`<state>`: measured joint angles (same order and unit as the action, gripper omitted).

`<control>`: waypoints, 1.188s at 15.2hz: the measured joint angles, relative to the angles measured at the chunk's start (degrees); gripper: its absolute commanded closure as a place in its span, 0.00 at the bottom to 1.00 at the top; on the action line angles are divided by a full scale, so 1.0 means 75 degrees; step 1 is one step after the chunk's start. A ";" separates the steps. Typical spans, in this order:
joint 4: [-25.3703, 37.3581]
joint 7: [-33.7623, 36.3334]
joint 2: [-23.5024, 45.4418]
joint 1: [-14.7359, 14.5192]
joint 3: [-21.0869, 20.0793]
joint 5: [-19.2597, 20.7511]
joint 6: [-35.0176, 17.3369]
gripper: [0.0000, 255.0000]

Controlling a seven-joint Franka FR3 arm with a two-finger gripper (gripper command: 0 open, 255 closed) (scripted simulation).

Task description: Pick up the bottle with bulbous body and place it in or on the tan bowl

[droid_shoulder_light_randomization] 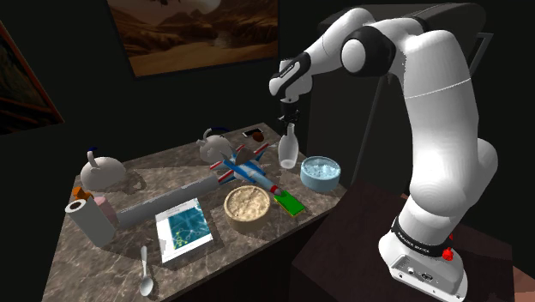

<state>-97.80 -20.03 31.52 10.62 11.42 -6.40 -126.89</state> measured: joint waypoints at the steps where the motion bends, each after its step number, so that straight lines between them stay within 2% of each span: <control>1: 0.0009 0.0015 -0.0065 -0.0011 0.0010 0.0016 0.0072 1.00; 18: 0.0532 0.0142 -0.0918 -0.0095 0.0119 0.0223 0.1432 1.00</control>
<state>-93.81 -18.96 24.64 9.91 12.31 -4.73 -116.15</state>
